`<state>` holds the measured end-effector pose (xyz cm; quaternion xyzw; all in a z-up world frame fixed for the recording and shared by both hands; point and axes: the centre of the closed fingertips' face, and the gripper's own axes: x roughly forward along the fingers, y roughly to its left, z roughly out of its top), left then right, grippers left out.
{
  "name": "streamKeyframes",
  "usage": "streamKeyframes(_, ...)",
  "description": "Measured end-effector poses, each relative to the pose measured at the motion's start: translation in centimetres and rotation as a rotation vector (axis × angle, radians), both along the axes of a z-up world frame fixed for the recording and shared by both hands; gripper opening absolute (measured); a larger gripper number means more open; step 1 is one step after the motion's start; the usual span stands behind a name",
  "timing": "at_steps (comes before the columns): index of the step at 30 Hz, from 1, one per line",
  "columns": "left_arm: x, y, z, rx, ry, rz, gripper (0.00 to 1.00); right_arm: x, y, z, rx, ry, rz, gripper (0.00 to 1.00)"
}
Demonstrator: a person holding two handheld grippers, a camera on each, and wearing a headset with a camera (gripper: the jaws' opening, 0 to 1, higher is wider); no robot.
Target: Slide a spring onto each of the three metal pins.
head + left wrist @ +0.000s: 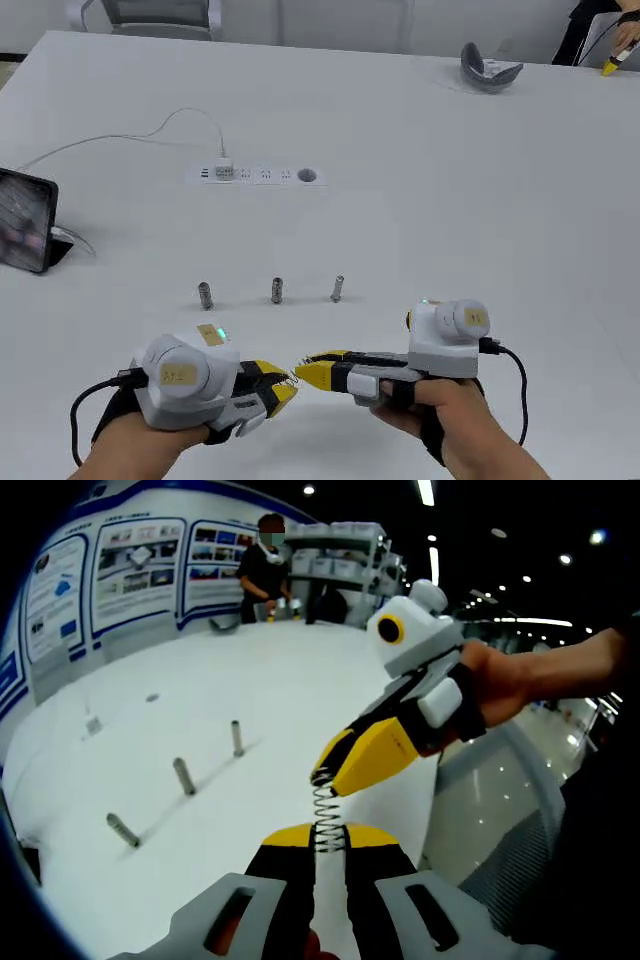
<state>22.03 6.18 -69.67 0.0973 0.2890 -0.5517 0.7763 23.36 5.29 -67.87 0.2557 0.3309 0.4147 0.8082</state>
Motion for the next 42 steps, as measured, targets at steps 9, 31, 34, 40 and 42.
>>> streamKeyframes(9,-0.3,-0.5,0.3,-0.001,-0.015,-0.030,0.09,0.1,0.1,0.2,-0.038,-0.027,0.041,0.14)
streamKeyframes(31,0.3,-3.6,2.2,-0.018,-0.052,-0.128,0.09,-0.3,-1.4,2.6,-0.336,-0.202,0.359,0.12)
streamKeyframes(34,0.1,-3.9,2.3,-0.022,-0.053,-0.142,0.09,-0.6,-1.4,2.8,-0.374,-0.222,0.418,0.12)
streamKeyframes(40,-0.2,-4.3,2.6,-0.020,-0.069,-0.176,0.09,-1.2,-1.6,2.8,-0.481,-0.271,0.560,0.12)
streamKeyframes(42,-0.3,-4.4,2.8,-0.020,-0.073,-0.187,0.09,-1.4,-1.8,2.6,-0.517,-0.276,0.607,0.12)
